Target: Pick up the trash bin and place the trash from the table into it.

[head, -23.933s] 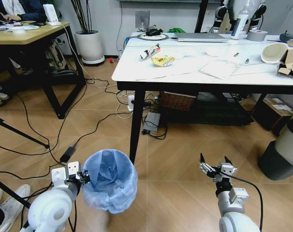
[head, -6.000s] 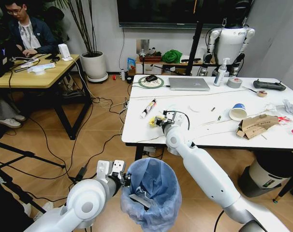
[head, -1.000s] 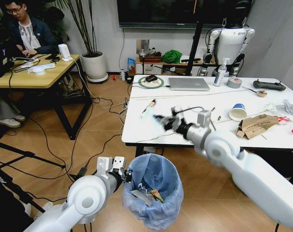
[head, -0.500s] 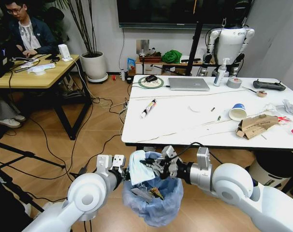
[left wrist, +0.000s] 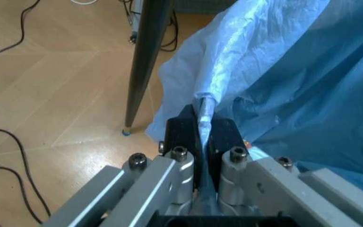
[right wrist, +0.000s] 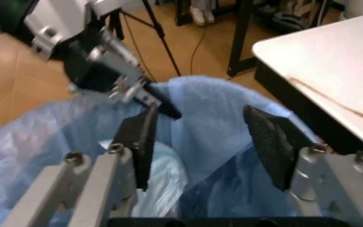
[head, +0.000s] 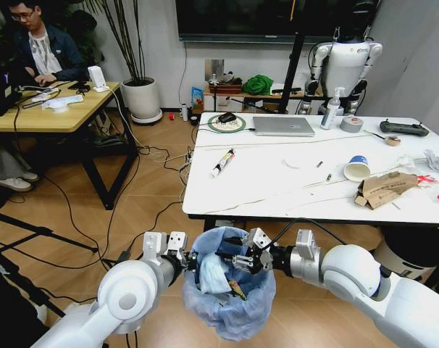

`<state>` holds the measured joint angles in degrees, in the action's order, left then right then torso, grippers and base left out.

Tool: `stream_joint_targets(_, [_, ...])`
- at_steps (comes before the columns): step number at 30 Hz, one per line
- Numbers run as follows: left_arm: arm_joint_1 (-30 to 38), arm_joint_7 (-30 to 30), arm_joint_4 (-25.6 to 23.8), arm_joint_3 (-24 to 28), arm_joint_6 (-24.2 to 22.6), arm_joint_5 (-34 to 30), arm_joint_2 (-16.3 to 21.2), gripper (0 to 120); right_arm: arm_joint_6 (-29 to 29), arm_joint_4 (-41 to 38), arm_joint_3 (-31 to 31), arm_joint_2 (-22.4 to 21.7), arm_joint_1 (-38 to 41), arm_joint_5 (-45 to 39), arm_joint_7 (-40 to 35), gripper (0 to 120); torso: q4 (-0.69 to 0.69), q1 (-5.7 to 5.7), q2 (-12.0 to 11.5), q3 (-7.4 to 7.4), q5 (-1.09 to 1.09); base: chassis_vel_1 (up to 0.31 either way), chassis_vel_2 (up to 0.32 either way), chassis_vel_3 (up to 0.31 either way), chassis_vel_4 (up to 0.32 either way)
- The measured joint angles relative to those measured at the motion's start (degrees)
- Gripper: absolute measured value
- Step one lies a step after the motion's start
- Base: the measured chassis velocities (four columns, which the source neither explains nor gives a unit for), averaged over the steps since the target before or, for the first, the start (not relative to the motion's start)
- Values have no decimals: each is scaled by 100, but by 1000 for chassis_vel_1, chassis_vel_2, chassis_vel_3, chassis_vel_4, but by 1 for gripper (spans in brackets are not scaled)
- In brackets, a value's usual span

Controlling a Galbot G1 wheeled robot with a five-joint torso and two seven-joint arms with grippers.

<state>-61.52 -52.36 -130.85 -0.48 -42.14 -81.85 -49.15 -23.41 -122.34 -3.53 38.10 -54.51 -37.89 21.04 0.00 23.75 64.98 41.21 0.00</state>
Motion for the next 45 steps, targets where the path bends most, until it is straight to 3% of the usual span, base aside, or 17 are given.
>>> stream_joint_targets(1, [-50,0,-25,-14,0,3,12,0,-47,-38,19,238,207,-661,-806,63,-1,0,0,0,1,0,0,0,0])
stream_joint_targets(3, [-52,0,-25,-11,0,7,12,0,-94,-41,11,321,290,-934,-1179,67,0,0,0,0,0,0,0,0,0])
stream_joint_targets(7, [-35,-1,0,78,0,38,0,0,-438,258,-61,822,826,-2574,-3696,85,1,0,0,0,-2,0,0,0,0])
stream_joint_targets(8, [-35,-1,0,78,0,38,0,0,-438,258,-61,822,826,-2574,-3696,85,1,0,0,0,-2,0,0,0,0])
stream_joint_targets(11, [-62,6,27,94,0,89,-24,0,-455,916,-106,1118,1194,-2855,-4659,97,0,0,0,0,0,0,0,0,0])
stream_joint_targets(14, [-54,16,56,104,0,101,-47,0,-425,1457,-169,1397,1571,-2928,-5240,100,0,0,-1,1,0,0,0,0,0])
stream_joint_targets(18, [-28,22,104,113,0,106,-85,0,-330,2053,-300,1770,2004,-2849,-5629,100,0,0,0,1,-1,0,0,0,0])
stream_joint_targets(28, [-52,23,171,121,0,124,-119,0,-155,3567,-879,3309,3079,-2543,-6051,100,3,0,-1,1,-2,0,0,0,0])
stream_joint_targets(45, [-50,30,259,154,0,177,-197,0,-224,4824,-1152,4192,3883,-2506,-6296,100,0,0,-1,0,-1,0,0,0,0])
